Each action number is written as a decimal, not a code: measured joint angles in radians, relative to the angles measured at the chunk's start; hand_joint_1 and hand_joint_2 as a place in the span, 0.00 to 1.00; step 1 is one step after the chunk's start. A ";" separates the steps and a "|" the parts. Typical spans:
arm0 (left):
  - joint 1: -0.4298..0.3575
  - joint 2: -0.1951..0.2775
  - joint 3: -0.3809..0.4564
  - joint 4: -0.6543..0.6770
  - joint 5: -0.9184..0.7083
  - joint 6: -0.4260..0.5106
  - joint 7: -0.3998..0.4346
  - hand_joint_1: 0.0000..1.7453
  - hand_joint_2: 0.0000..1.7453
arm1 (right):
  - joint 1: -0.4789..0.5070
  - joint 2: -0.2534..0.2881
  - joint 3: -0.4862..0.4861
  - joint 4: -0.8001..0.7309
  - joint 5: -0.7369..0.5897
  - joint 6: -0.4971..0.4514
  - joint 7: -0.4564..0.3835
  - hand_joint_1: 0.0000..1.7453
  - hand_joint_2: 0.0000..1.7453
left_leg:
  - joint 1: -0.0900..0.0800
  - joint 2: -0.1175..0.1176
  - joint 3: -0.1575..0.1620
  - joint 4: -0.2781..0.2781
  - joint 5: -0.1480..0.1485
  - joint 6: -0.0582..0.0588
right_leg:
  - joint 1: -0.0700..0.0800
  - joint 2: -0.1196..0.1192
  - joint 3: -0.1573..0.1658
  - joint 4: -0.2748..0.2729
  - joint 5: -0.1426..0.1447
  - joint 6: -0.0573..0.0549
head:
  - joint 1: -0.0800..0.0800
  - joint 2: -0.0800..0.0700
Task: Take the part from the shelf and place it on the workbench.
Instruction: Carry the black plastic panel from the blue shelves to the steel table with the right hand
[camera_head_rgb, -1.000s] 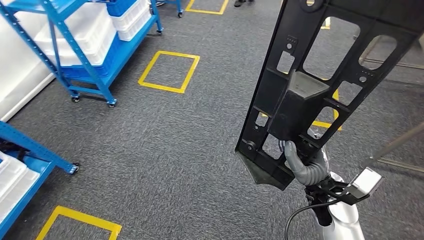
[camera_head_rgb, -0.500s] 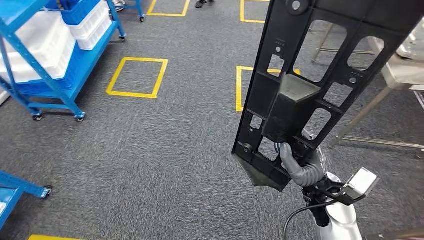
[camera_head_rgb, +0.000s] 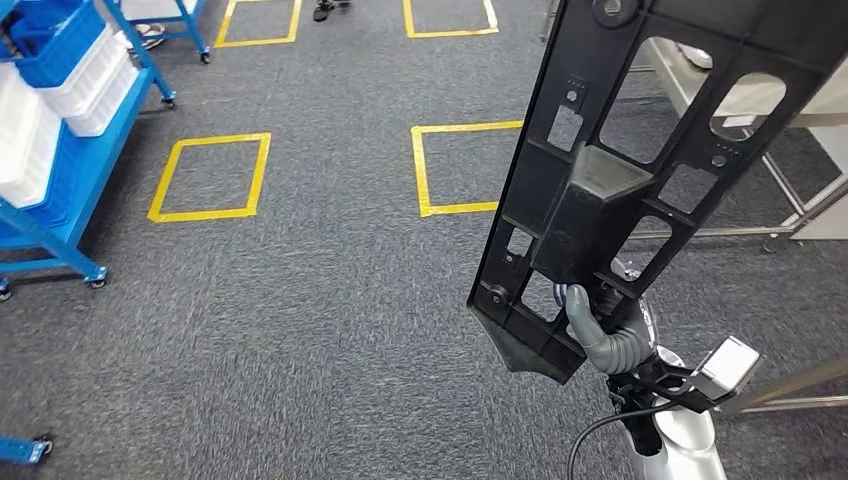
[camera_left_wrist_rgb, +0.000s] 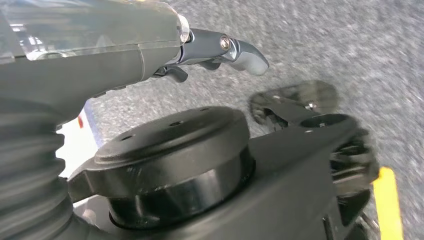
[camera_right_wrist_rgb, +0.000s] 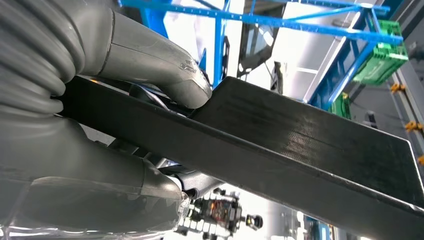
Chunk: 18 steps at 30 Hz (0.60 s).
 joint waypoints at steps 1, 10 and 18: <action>0.000 0.000 0.000 0.000 0.000 0.000 0.000 0.00 1.00 | 0.000 0.000 0.000 0.000 0.000 0.000 0.000 1.00 1.00 | 0.000 -0.011 -0.032 0.069 -0.029 0.000 | 0.001 0.010 -0.001 0.000 0.001 -0.003 | 0.000 0.000; 0.001 0.001 0.001 0.001 0.001 0.001 0.003 0.00 1.00 | -0.001 0.000 0.000 0.000 -0.001 -0.001 0.001 1.00 1.00 | -0.002 -0.096 0.036 -0.124 0.100 0.030 | -0.001 0.119 -0.014 0.001 0.017 0.023 | 0.000 0.000; 0.002 0.000 0.008 0.001 0.008 0.003 0.000 0.00 1.00 | -0.007 0.008 0.001 0.000 -0.001 0.000 0.003 1.00 1.00 | -0.003 0.002 0.042 -0.154 0.119 0.059 | 0.002 0.011 -0.127 0.244 -0.103 0.049 | 0.000 0.000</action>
